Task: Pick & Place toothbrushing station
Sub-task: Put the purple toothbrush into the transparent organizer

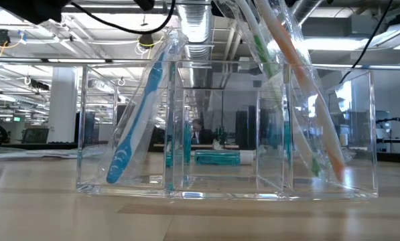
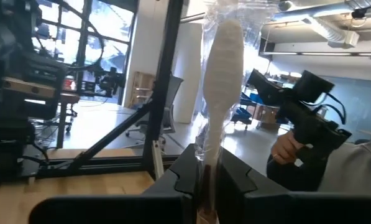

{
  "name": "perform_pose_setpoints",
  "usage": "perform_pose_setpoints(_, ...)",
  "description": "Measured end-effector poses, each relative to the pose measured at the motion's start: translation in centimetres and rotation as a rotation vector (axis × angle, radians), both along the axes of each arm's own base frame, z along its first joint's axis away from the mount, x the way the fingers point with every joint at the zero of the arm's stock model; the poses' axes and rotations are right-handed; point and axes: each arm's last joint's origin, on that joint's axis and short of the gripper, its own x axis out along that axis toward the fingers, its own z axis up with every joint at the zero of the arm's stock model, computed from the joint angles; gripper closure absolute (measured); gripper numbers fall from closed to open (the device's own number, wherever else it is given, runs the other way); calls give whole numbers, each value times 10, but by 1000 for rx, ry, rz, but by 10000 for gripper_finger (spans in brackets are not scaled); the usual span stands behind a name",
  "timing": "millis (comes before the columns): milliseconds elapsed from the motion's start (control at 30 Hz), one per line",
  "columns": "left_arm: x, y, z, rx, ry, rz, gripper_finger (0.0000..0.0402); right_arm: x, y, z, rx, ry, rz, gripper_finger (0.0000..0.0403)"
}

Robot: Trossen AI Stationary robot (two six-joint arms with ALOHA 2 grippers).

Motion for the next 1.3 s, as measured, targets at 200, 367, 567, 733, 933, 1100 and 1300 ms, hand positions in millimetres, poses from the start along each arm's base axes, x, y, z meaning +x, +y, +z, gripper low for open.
perform_pose_setpoints(200, -5, -19, -3, 34, 3, 30, 384, 0, -4, -2, 0, 20, -13, 305)
perform_pose_setpoints(367, -2, -30, -18, 45, 54, 75, 384, -2, -10, -7, 3, 75, -36, 305)
perform_pose_setpoints(567, 6, -42, -41, 47, 101, 120, 384, -3, -19, -12, 4, 132, -67, 305)
perform_pose_setpoints(733, 8, -50, -54, 47, 116, 145, 384, -6, -27, -17, 4, 190, -92, 305)
perform_pose_setpoints(933, 10, -56, -70, 35, 159, 215, 384, -8, -35, -21, 29, 236, -127, 305)
perform_pose_setpoints(1100, 12, -58, -77, 28, 158, 219, 384, -10, -41, -24, 32, 261, -150, 305)
perform_pose_setpoints(1300, 14, -58, -89, 19, 194, 280, 384, -10, -47, -24, 35, 261, -172, 305)
